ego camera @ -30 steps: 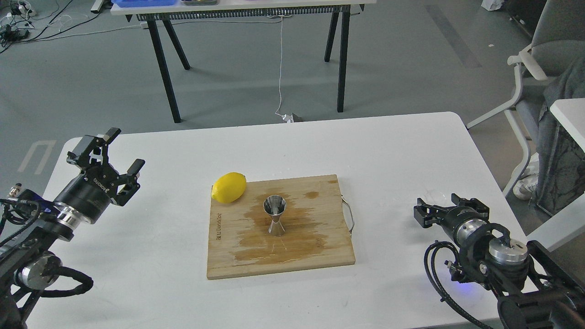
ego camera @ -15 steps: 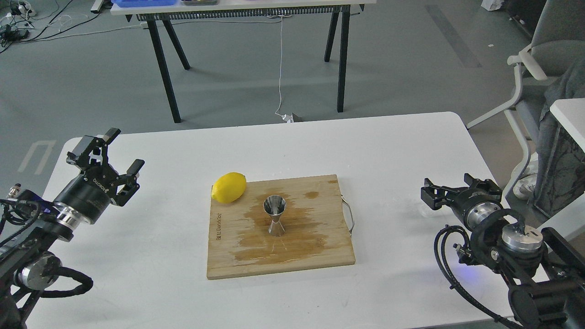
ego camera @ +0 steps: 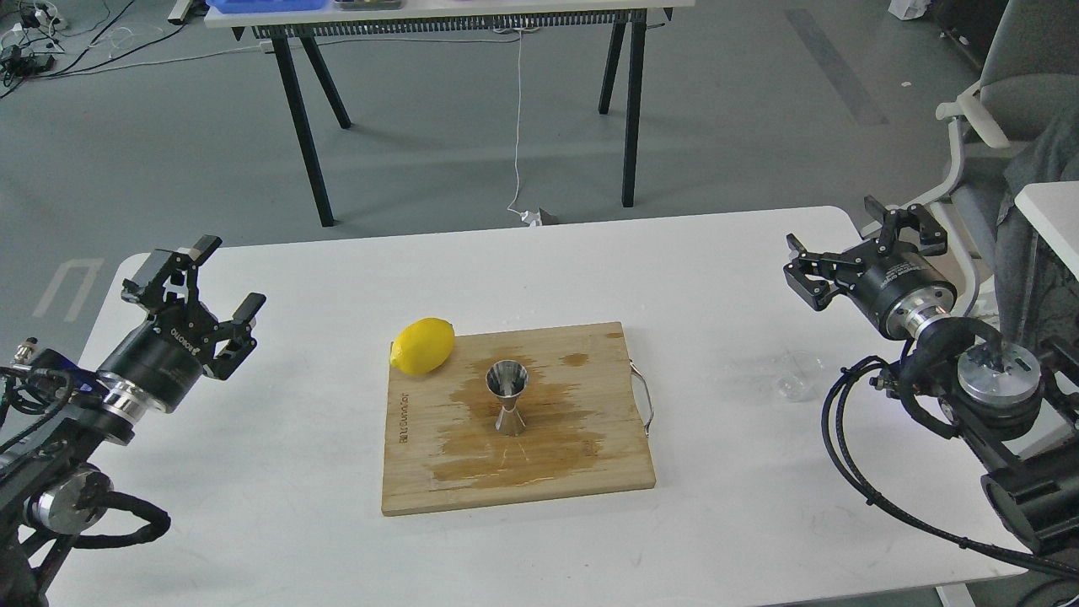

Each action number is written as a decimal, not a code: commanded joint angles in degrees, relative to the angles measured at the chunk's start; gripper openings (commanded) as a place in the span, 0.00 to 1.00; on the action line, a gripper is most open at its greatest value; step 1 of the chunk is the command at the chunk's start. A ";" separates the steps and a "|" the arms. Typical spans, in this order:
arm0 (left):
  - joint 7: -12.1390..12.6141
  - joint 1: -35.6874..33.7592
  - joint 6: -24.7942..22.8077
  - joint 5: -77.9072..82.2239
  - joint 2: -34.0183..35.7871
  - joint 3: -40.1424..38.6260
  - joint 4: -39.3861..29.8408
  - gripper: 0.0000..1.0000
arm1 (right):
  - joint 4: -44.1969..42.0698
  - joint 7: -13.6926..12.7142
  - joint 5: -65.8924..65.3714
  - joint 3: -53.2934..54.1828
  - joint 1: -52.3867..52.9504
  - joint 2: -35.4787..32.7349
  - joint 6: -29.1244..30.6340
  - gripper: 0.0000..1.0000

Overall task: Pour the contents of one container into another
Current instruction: 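Open the right gripper and raise the right arm away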

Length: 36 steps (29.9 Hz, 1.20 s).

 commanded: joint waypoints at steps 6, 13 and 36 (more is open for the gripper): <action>0.00 -0.15 -0.02 0.00 0.27 -0.09 -0.65 0.99 | -8.83 0.13 -5.45 -1.38 0.27 -0.36 17.21 0.99; 0.00 -0.15 -0.02 0.00 0.19 -0.09 -0.65 0.99 | -9.46 0.56 -5.45 -0.32 0.27 -0.18 17.21 0.99; 0.00 -3.84 -0.02 0.00 5.63 -0.88 -11.10 0.99 | -10.07 0.74 -5.45 -1.02 5.45 -4.75 17.21 0.99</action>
